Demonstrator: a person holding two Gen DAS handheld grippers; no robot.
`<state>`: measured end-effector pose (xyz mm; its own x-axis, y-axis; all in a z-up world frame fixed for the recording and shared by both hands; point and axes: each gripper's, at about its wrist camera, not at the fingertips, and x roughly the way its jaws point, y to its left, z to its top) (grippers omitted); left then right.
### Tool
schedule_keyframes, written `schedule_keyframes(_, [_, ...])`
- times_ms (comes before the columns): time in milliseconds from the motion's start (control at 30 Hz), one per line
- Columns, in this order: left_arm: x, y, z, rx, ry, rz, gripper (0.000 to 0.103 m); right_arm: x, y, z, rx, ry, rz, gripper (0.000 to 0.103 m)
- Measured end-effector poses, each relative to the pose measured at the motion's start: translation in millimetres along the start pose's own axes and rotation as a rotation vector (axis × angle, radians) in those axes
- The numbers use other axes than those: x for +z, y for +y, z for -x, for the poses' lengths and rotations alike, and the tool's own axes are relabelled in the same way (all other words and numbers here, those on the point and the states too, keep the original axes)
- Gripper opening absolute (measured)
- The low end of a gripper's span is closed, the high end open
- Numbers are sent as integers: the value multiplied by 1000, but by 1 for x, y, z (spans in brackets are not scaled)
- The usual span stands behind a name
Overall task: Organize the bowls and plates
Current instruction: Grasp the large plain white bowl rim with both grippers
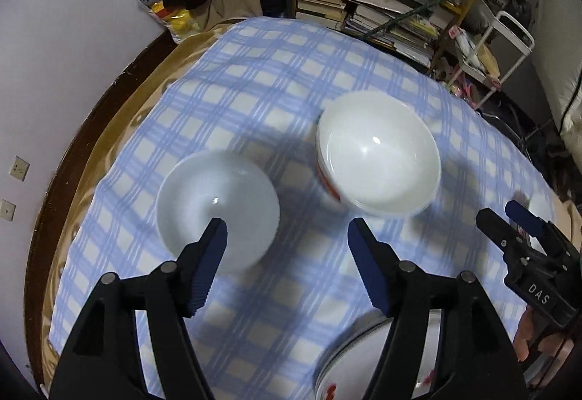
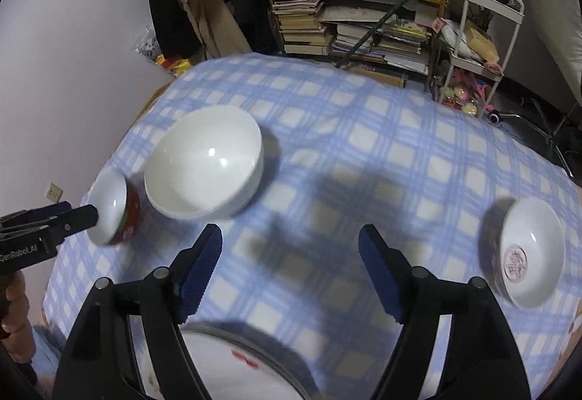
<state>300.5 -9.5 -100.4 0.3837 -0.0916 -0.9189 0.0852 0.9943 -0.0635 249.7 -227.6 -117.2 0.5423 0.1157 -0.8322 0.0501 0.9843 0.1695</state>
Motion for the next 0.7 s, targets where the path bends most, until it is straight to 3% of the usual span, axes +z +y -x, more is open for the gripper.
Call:
schedule_keyframes(167, [23,3,-25,-26,35,44,68,20,4,-27,-3,35,13,82])
schedule_keyframes(533, [51,-16,-71,-30,116,-1,68,53,8,-73,-4,130,13,81])
schedule_keyframes(600, [52,-21,-73,-32,113,-25,55,56,6,-81,-11,166,-5,63])
schedule_keyframes(633, [52,-23,-74,-36,116,-32,39,56,2,-84,17,174,-37,49])
schedule_keyframes(667, [52,-24,-77,-42,125,-31,32,56,-3,-87,63,187,-82,39])
schedule_keyframes(700, [52,-24,-79,-49,131,-25,30,55,-7,-91,109,206,-123,36])
